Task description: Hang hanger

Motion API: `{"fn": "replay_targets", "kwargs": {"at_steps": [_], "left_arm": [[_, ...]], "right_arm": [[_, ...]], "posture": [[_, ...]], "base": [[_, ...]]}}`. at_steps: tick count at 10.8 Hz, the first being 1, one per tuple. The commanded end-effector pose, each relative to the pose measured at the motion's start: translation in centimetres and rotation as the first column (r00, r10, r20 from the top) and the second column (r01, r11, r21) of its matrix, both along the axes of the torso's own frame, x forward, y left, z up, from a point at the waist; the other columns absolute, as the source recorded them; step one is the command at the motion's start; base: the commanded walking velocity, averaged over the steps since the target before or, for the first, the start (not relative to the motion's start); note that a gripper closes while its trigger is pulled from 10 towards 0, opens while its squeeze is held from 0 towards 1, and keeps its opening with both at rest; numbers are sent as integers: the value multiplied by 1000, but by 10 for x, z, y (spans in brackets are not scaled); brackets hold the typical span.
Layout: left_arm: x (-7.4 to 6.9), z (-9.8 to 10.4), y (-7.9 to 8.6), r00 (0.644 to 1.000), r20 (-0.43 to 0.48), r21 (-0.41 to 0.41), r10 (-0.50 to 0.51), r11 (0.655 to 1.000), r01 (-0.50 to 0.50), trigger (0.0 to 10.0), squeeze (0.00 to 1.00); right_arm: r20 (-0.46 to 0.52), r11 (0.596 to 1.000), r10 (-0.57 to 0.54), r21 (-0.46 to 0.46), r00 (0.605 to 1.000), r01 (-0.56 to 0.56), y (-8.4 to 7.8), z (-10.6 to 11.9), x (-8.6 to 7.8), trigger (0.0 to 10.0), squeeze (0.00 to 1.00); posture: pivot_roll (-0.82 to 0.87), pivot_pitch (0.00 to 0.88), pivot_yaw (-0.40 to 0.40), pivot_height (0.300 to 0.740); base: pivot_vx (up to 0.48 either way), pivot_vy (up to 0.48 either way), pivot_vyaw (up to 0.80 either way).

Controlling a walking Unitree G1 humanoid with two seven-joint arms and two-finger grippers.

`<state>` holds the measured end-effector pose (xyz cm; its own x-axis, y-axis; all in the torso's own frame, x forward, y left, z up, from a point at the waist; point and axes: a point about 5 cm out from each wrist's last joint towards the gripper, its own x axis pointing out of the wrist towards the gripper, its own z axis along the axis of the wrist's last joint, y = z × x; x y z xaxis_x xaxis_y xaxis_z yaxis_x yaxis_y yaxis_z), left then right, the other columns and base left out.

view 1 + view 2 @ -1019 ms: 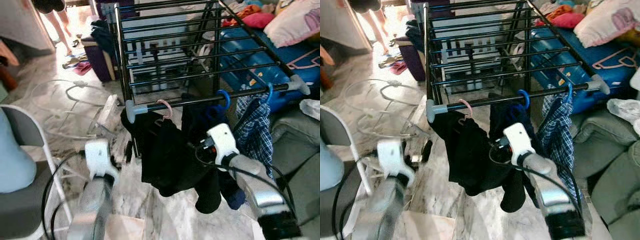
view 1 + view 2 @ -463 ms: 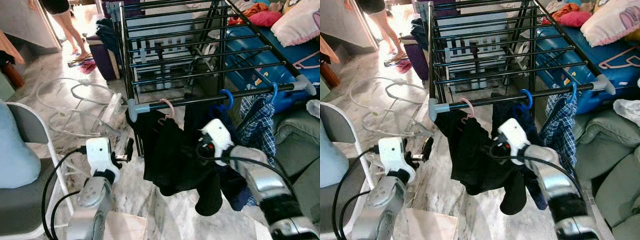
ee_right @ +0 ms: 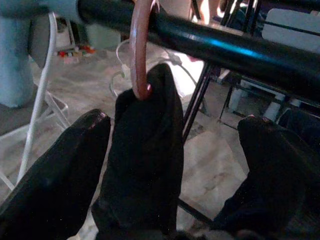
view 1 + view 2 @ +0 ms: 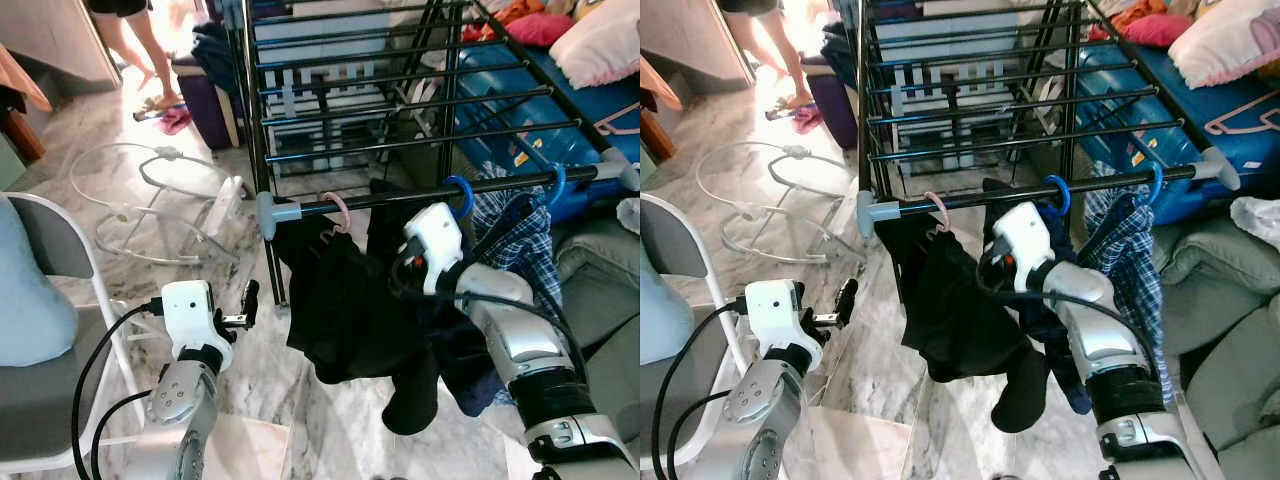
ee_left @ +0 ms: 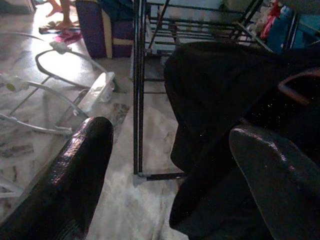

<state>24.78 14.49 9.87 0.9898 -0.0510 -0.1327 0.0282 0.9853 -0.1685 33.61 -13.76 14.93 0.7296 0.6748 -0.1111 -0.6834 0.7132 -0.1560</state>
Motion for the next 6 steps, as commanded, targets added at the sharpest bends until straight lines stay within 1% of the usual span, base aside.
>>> {"fn": "replay_targets", "kwargs": {"at_steps": [1,2,3,4,5,6], "left_arm": [[-3,0,0,1000,-9,4,7,1000,-7,10000,0],[-3,0,-1,1000,-11,3,6,1000,-6,10000,0],[-3,1,-1,1000,-12,2,5,1000,-5,10000,0],[-3,1,-1,1000,-13,-2,4,1000,-4,10000,0],[-4,2,-1,1000,-11,-2,3,1000,-4,10000,0],[-5,1,-1,1000,-12,-3,7,1000,-7,10000,0]], "right_arm": [[-2,999,38,29,999,-38,5,4,-5,10000,1000],[-16,998,53,20,998,-52,6,1,-7,10000,1000],[-57,998,68,-1,996,-69,5,-7,-11,10000,1000],[-127,998,11,-53,992,-18,2,-21,-11,10000,133],[-158,996,-23,-83,987,10,3,-30,-12,10000,0],[-213,998,-29,-69,977,15,10,-38,-13,10000,0]], "posture": [[-73,114,59,740],[-76,117,57,740],[-76,118,54,740],[-77,122,50,740],[-74,126,45,740],[-74,126,45,740]], "base": [[0,0,0],[0,0,0],[0,0,0],[0,0,0],[0,0,0],[0,0,0]]}}
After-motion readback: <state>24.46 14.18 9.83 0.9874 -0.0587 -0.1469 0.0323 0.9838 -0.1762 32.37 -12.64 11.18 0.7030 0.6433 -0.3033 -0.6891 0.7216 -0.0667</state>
